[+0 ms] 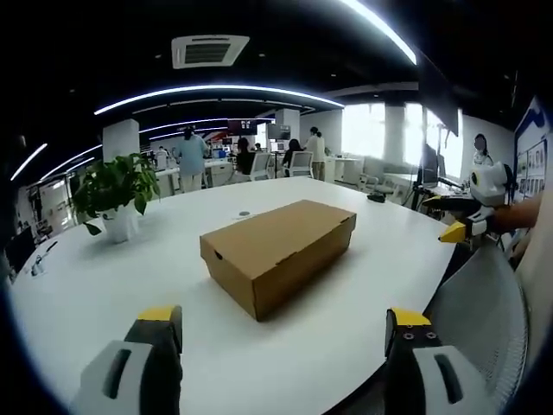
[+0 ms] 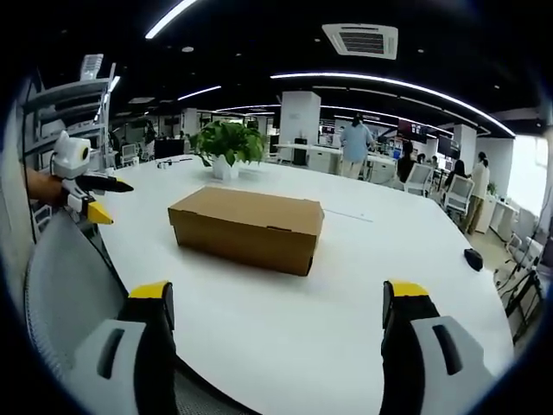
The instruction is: Operate the shoe box by opening the lid, removing the specified soft item, and placing it in the target area until the item is outside and the box remains undamaged.
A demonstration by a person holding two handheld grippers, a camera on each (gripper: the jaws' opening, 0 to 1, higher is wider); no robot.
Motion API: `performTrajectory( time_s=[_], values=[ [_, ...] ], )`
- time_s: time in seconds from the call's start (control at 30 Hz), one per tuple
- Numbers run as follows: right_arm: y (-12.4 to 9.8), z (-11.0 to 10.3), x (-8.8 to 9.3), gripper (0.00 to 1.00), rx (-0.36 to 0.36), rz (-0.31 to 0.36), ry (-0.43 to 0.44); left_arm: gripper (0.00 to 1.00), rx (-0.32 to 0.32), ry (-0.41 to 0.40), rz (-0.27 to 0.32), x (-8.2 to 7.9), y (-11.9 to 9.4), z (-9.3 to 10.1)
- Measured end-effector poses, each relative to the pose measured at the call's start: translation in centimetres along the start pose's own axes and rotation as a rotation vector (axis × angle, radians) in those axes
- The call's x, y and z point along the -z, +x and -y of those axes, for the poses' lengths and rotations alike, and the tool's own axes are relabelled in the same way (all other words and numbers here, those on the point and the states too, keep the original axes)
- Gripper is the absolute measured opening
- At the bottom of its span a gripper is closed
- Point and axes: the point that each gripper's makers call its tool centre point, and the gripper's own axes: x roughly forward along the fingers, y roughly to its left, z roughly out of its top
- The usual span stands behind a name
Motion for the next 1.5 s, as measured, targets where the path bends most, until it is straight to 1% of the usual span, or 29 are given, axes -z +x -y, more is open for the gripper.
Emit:
performTrajectory(
  time_s=[0.7,0.9,1.13,1.5],
  values=[
    [-0.05,0.41,-0.14,0.96,0.003,-0.001,-0.010,1.00,-0.001,0.003,-0.002,-0.04,0.03,0.06],
    [-0.10,0.88,-0.60,0.96,0.010,0.010,-0.009,1.00,-0.004,-0.002,0.000,-0.09,0.13,0.05],
    [-0.17,0.92,-0.62,0.96,0.004,0.005,-0.014,1.00,-0.006,-0.003,0.002,-0.23,0.29,0.04],
    [-0.16,0.69,-0.66,0.96,-0.020,-0.005,-0.023,1.00,-0.012,0.000,-0.011,-0.44,0.73,-0.19]
  ],
)
